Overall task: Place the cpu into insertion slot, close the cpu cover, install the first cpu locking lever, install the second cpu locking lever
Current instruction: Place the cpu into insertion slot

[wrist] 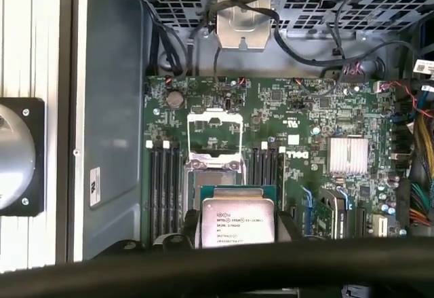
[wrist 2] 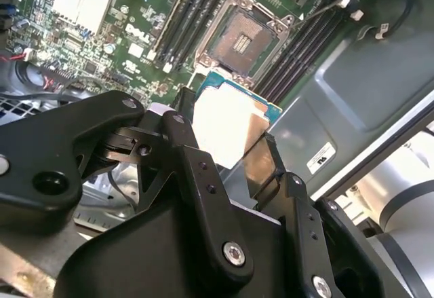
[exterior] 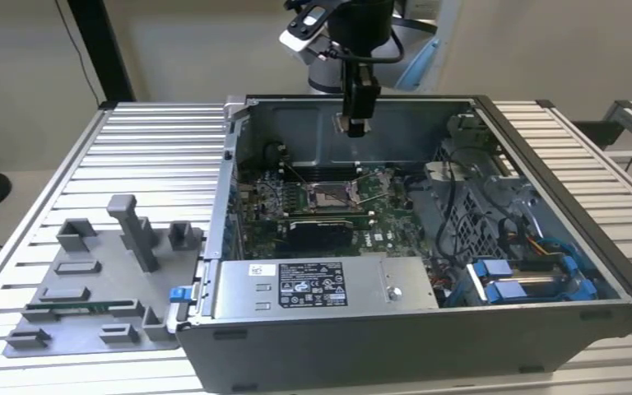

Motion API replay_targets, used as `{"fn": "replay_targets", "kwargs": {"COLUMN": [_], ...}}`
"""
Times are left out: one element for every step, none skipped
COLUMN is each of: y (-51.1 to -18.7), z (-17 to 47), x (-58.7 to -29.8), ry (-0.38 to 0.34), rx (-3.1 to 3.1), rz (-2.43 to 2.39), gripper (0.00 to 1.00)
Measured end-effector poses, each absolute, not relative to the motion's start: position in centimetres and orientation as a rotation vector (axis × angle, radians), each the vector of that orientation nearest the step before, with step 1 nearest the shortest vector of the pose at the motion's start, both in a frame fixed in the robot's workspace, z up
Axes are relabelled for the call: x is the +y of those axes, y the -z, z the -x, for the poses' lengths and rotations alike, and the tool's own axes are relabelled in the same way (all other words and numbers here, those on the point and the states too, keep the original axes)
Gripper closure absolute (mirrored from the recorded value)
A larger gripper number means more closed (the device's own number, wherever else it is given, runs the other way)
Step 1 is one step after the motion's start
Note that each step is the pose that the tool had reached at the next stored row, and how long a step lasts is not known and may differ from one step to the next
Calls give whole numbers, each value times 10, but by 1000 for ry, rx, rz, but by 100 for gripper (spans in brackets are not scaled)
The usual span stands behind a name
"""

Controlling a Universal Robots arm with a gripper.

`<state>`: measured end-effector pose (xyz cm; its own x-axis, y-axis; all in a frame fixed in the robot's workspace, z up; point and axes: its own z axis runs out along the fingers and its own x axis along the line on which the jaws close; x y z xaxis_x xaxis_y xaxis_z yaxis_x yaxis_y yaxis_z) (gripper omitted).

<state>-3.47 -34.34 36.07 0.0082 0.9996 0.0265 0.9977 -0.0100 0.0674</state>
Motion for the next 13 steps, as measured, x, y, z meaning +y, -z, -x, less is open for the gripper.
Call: {"fn": "replay_targets", "kwargs": {"y": [-361, -361, -361, -361, -360, -360, -360, -360, -360, -359, -358, -357, -355], "z": [35, 35, 35, 35, 35, 35, 35, 35, 35, 35, 35, 35, 35], "x": [-343, -342, -341, -340, -339, -339, -338, -337, -337, -337, -336, -336, -336], "ry": [-103, -103, -103, -103, -103, -104, -105, -107, -109, -111, -113, -114, -115], "rx": [2185, 2181, 2177, 2174, 2173, 2172, 2172, 2171, 2170, 2169, 2168, 2168, 2167], "rz": [-2214, -2217, -2221, -2224, -2225, -2225, -2224, -2223, -2222, -2221, -2221, -2220, -2220], "gripper": [100, 100, 100, 100, 100, 100, 100, 100, 100, 100, 100, 100, 100]}}
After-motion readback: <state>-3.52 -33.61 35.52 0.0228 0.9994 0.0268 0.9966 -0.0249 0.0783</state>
